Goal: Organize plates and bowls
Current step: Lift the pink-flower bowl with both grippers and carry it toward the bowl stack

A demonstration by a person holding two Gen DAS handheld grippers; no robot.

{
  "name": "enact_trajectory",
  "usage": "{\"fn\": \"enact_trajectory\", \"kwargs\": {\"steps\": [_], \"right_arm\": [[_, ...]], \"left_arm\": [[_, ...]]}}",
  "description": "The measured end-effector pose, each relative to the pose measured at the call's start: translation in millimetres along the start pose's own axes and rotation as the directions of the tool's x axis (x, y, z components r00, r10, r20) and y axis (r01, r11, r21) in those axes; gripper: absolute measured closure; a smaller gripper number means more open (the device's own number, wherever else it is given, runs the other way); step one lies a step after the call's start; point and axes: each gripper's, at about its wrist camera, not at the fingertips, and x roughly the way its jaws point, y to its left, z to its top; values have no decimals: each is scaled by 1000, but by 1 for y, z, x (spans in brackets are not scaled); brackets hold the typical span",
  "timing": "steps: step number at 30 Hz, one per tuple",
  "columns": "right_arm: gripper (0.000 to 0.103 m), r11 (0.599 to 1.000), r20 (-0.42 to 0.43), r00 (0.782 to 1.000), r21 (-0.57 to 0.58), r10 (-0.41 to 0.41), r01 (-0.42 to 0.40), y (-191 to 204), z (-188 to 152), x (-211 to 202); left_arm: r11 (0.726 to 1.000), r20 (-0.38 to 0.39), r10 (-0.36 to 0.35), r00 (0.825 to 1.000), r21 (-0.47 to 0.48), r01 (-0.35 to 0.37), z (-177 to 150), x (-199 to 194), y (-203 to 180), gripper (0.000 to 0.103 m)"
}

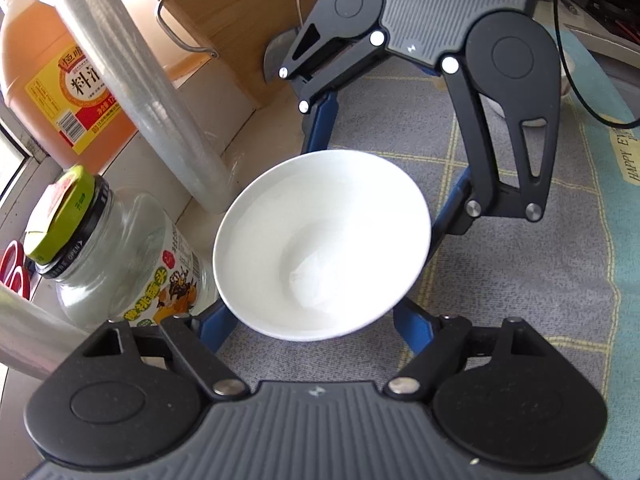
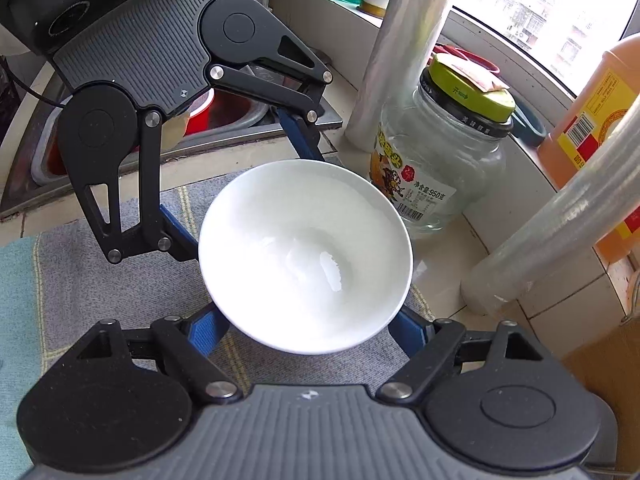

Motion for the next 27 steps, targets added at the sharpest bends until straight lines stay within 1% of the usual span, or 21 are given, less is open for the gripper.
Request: {"fn": "enact_trajectory", "kwargs": {"steps": [6, 15, 19, 22, 27], "right_arm": [[14, 1000, 14, 1000, -8, -1, 1, 14, -5, -22], [14, 1000, 42, 999, 9, -20, 19, 36, -18, -54], [14, 999, 58, 998, 27, -29, 28, 41, -28, -73], [14, 998, 59, 997, 38, -46, 44, 43, -35, -84], [14, 996, 62, 996, 64, -71, 67, 47, -50, -107]], "left_arm": [[1000, -1, -14, 1000, -16, 14, 10, -17, -13, 19], [1000, -1, 1, 1000, 22, -1, 28, -38, -43, 19], [999, 4, -7, 1000, 34, 6, 41, -44, -53, 19], [998, 9, -3, 1000, 60, 2, 52, -45, -62, 19], [995, 26, -19, 999, 94, 17, 70, -49, -78, 19]]}}
